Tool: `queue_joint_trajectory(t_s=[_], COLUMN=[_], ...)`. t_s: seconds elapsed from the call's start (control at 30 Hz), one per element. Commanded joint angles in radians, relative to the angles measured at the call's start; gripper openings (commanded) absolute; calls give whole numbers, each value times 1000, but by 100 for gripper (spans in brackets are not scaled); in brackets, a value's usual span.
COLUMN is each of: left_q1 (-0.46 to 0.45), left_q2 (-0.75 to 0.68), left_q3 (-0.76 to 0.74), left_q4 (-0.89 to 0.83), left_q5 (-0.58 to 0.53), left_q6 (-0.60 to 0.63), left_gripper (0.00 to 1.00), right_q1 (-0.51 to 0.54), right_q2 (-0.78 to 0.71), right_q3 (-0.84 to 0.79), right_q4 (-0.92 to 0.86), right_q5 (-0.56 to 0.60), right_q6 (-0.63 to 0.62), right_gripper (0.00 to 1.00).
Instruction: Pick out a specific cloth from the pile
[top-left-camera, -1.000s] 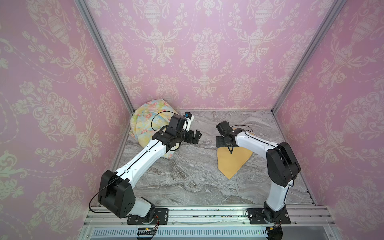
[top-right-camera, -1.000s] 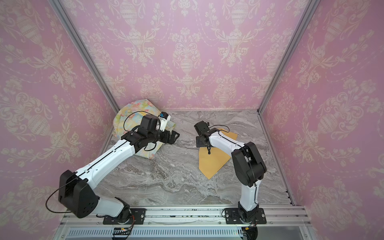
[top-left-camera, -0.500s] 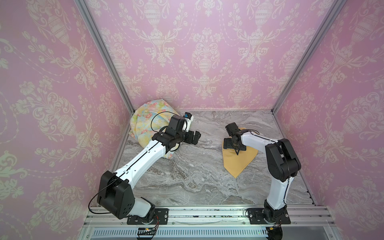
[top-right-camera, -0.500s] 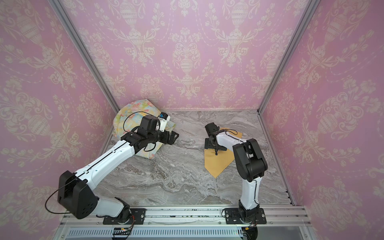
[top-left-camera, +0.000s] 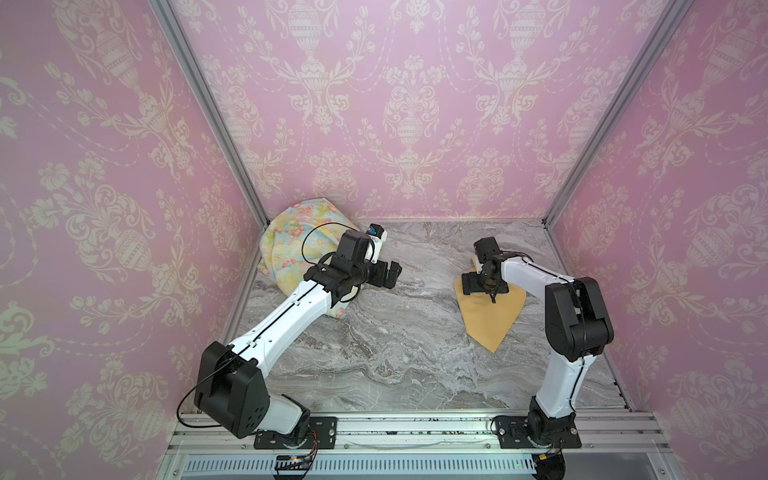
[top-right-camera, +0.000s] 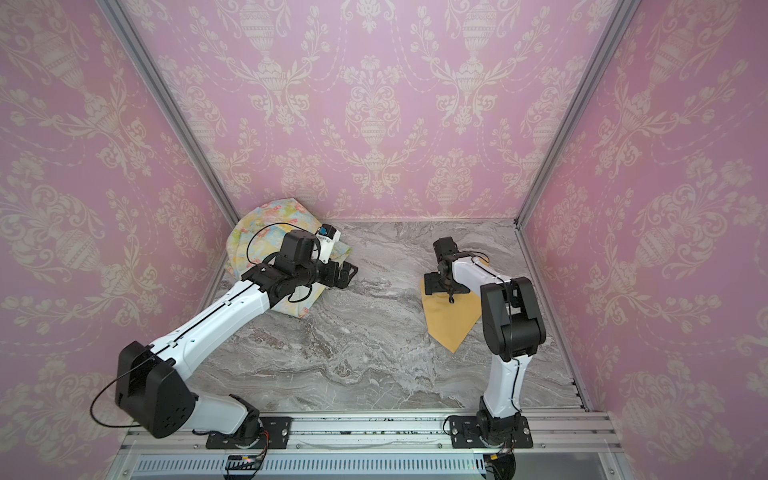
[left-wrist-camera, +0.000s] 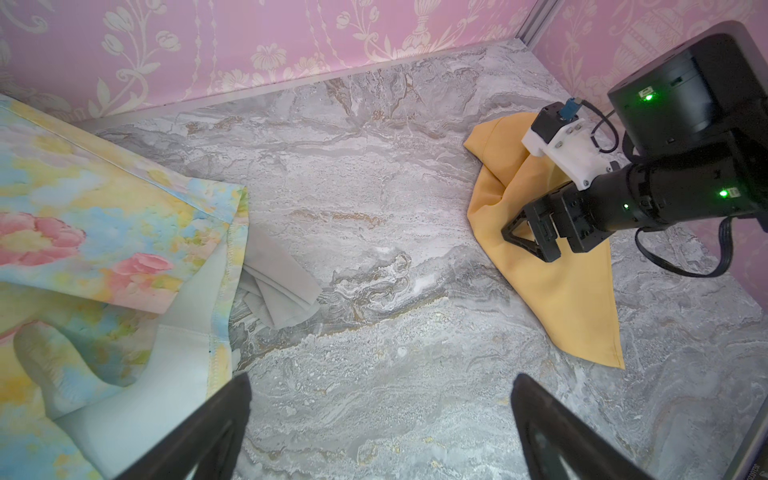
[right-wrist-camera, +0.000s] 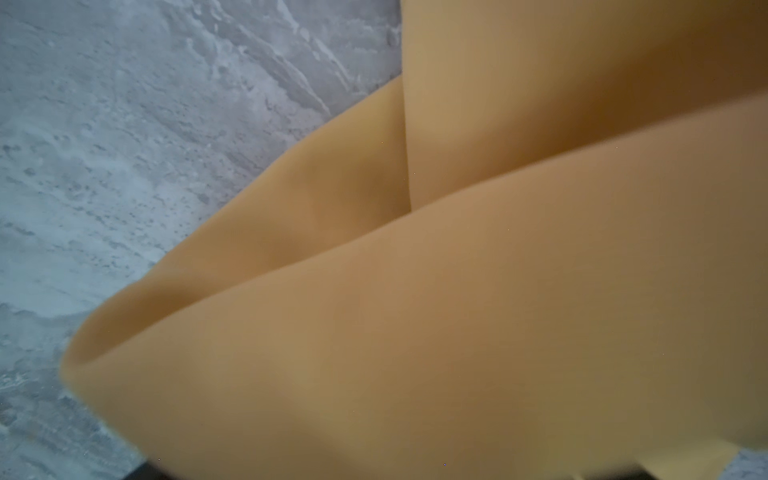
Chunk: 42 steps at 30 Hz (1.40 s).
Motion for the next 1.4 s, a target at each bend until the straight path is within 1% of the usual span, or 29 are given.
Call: queue_joint_trajectory(t_s=[0.0, 0.13, 0.3, 0.4, 0.6, 0.87, 0.97, 1.13, 1.27, 1.37], left_q1=[4, 9, 17, 24, 36, 67, 74, 91, 117, 133], left_q2=[-21, -12, 8, 29, 61, 88, 96, 96, 76, 37], left_q3=[-20, -20, -22, -16, -8, -6, 1, 11, 41, 41], left_q4=[11, 14, 22, 30, 50, 68, 68, 66, 44, 54], left_q5=[-29, -30, -36, -33, -22, -17, -18, -34, -61, -89], left_q6=[32, 32, 35, 30, 34, 41, 45, 66, 78, 67], left_gripper=[99, 99, 99, 99, 99, 99, 99, 99, 99, 99], right_q1=[-25, -49, -89, -121, -176, -237, -258, -269, -269, -266], right_q2=[44, 100, 144, 190, 291, 438, 468, 424, 327, 222], right_q3=[58, 122, 200, 264, 406, 633, 702, 687, 629, 557], right_q4=[-58, -94, -104, -124, -173, -248, -278, -239, -175, -103], right_q5=[-43, -12, -41, -65, -71, -83, -99, -92, -40, -50], right_q6=[-149, -233, -302, -323, -375, -416, -414, -399, -361, -327], right_gripper=[97, 96, 96, 96, 95, 96, 96, 97, 99, 100])
